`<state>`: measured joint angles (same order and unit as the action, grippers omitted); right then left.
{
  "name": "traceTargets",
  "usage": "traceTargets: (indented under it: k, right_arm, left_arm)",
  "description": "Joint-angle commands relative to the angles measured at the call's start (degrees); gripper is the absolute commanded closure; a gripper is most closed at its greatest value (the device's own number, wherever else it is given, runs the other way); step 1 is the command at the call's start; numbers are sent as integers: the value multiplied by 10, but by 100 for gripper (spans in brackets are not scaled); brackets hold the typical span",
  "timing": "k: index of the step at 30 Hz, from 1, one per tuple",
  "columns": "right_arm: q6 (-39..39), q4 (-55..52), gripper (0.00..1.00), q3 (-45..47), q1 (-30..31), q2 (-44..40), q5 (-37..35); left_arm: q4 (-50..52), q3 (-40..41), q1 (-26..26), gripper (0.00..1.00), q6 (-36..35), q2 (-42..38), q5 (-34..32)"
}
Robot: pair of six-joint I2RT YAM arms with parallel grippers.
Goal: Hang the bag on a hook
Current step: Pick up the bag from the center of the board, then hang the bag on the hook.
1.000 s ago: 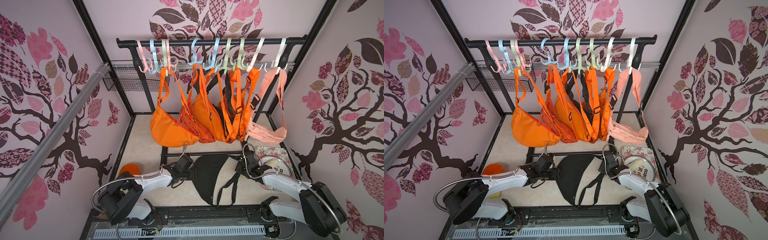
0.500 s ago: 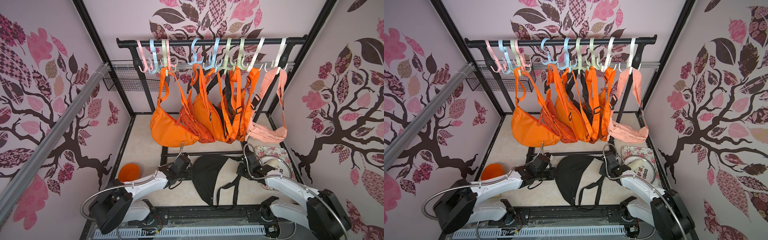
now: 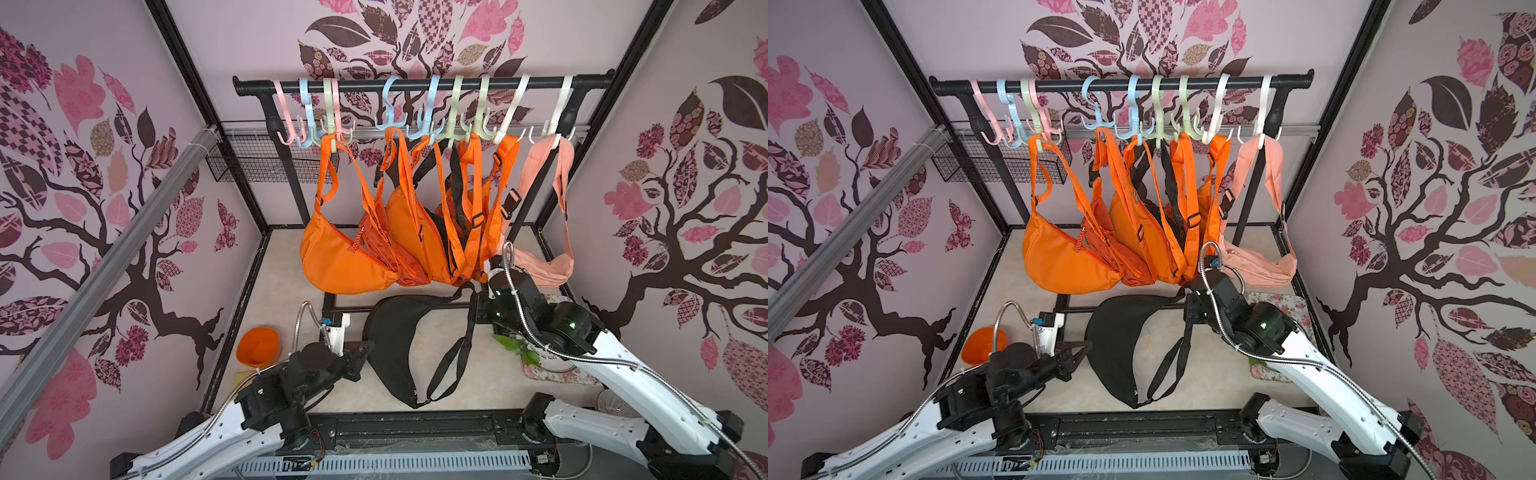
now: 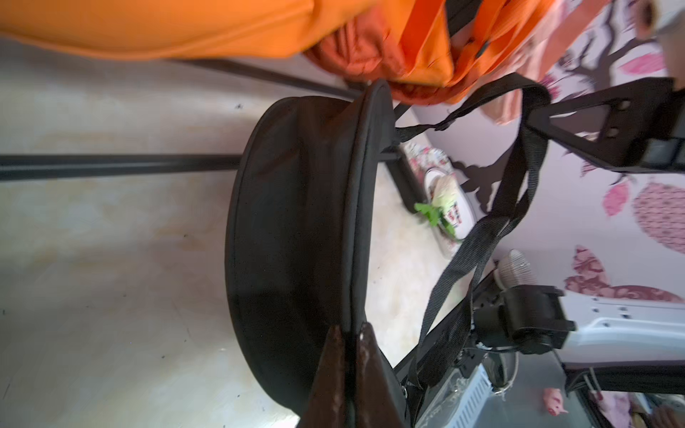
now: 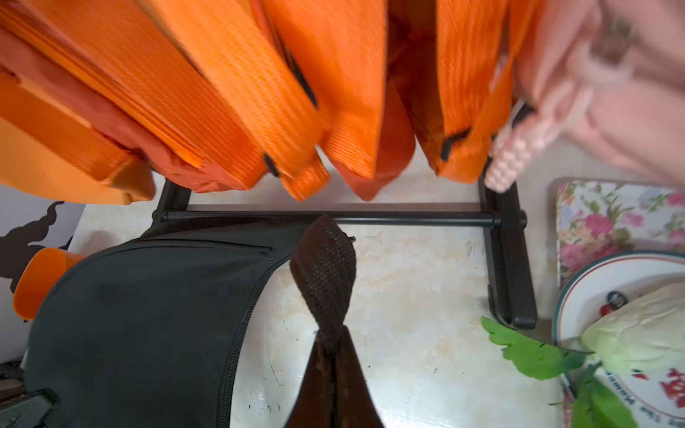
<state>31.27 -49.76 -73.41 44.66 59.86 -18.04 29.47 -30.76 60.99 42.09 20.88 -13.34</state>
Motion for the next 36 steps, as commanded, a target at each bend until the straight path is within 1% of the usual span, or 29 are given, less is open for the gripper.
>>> traceTargets:
  k: [1,6,7,10,13,14,15,17,18,20,22,24,26,29,30,32,36]
  right_arm:
    - [-58,-86,100,-106,5,37,-56]
    - [-142,-93,100,-244,18,85,-35]
    - [-165,-100,100,-286,36,104,-50]
    - [-257,-81,100,-402,117,162,-152]
    - [-332,-54,100,-529,126,230,-177]
    - [-351,-47,100,-580,126,258,-180]
    - [-373,-39,100,-621,126,280,-173]
    - [-411,-15,100,-714,127,333,-156]
    - [-430,4,100,-742,127,352,-148]
    - [-467,66,100,-763,127,375,-119]
    - [-506,153,100,-735,127,380,-123]
    - [-545,237,100,-711,126,385,-152]
    - [-572,285,100,-728,119,406,-160]
    - [-576,271,100,-825,98,468,-149]
    - [-580,268,100,-843,93,482,-147]
    - [-584,282,100,-837,84,493,-147]
    - [-522,273,100,-820,38,496,-109]
  left_arm:
    - [34,-59,14,100,-21,-47,-77]
    - [74,-156,14,100,-80,-23,-65]
    - [72,-174,14,100,-92,-23,-61]
    - [49,-205,13,100,-135,-49,-58]
    - [16,-225,9,100,-186,-83,-67]
    - [8,-234,4,100,-202,-83,-66]
    - [2,-245,-4,100,-213,-100,-61]
    - [-1,-274,-35,100,-236,-98,-40]
    - [0,-289,-56,100,-246,-94,-29]
    - [7,-329,-104,100,-266,-75,-4]
    - [11,-359,-138,100,-288,-63,2]
    - [6,-380,-148,100,-306,-53,1]
    - [9,-398,-148,100,-321,-38,0]
    - [6,-414,-148,100,-333,-12,2]
    - [7,-419,-148,100,-335,-3,0]
    - [7,-429,-148,100,-347,20,-1]
    - [6,-452,-148,100,-363,60,-5]
